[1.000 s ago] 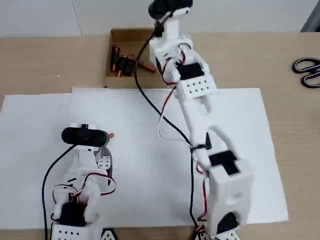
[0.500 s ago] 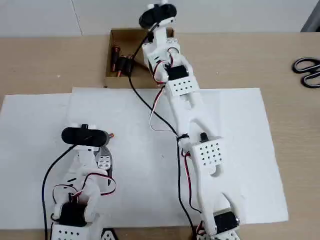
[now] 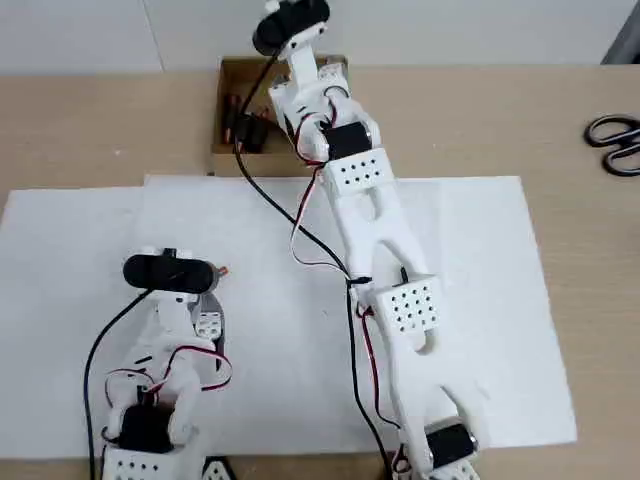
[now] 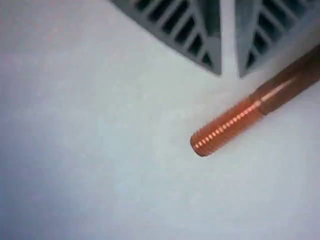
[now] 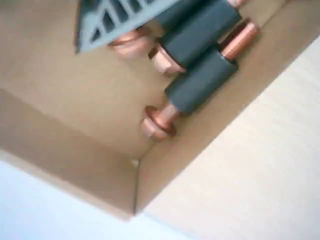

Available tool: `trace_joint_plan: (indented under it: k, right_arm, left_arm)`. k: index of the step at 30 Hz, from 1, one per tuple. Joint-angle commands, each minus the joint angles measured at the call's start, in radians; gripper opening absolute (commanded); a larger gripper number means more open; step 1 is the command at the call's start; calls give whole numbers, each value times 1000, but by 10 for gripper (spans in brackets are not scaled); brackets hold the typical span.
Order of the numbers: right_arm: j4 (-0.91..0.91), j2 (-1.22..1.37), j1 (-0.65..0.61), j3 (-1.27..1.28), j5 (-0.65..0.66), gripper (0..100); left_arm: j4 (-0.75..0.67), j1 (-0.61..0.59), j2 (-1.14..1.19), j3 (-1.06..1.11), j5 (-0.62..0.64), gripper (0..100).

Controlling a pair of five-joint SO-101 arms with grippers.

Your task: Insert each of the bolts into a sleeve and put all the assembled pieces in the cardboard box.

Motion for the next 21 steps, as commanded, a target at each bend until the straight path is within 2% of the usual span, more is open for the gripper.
trace_joint_plan:
  k: [1,5,8,13,17,21]
  right_arm:
    - [47,-25,-2,-112,5,273]
    - [188,-25,-7,-267,2,240]
    - [302,-51,-5,-287,-69,184]
    - [631,-222,-7,-288,-138,10]
    - [878,-266,2,-288,-138,13]
    - [877,-280,50,-245,-143,4]
  left_arm:
    - [-2,-2,-11,-42,-11,6]
    - [-2,-2,-11,-42,-11,6]
    - [-3,-2,-11,-44,-11,6]
    - [-3,-2,-11,-44,-9,6]
    - [-3,-2,-11,-44,-3,6]
    - [-3,-2,-11,-45,-2,6]
